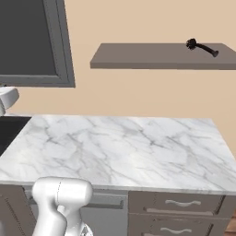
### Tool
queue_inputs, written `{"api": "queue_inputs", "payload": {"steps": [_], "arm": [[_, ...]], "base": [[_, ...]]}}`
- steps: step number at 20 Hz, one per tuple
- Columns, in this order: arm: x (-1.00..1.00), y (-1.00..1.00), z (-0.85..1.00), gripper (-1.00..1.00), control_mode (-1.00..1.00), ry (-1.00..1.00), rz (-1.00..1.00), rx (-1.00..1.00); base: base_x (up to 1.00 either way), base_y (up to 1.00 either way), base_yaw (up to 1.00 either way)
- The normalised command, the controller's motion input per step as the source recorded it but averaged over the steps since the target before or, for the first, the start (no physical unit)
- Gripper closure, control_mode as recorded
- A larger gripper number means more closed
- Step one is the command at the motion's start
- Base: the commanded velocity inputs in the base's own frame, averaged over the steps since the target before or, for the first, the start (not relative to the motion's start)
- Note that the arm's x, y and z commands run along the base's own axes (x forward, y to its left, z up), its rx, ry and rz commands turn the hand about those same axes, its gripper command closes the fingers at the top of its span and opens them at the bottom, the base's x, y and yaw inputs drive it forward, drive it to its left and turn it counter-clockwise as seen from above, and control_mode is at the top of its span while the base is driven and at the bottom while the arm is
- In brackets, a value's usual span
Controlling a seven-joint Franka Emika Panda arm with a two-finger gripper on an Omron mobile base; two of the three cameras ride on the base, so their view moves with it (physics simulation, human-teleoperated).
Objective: Locate and retrieve the soap dispenser and dish brush from the cabinet. Place them next to the sink.
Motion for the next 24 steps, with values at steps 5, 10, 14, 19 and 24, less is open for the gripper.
{"api": "queue_inputs", "payload": {"steps": [5, 10, 14, 19, 24], "arm": [[-0.04, 0.14, -0.05, 1.00, -1.00, 0.02, 0.02, 0.01], [0.26, 0.04, -0.13, 1.00, -1.00, 0.04, 0.08, 0.03], [0.67, 0.01, -0.39, 1.00, -1.00, 0.08, 0.30, 0.04], [0.71, -0.04, -0.66, 1.00, -1.00, 0.05, 0.33, -0.03], [0.60, -0.01, -0.61, 1.00, -1.00, 0.00, 0.34, -0.10]], "base": [[-0.01, 0.09, -0.01], [0.00, 0.00, 0.00], [0.00, 0.00, 0.00], [0.00, 0.00, 0.00], [0.00, 0.00, 0.00]]}}
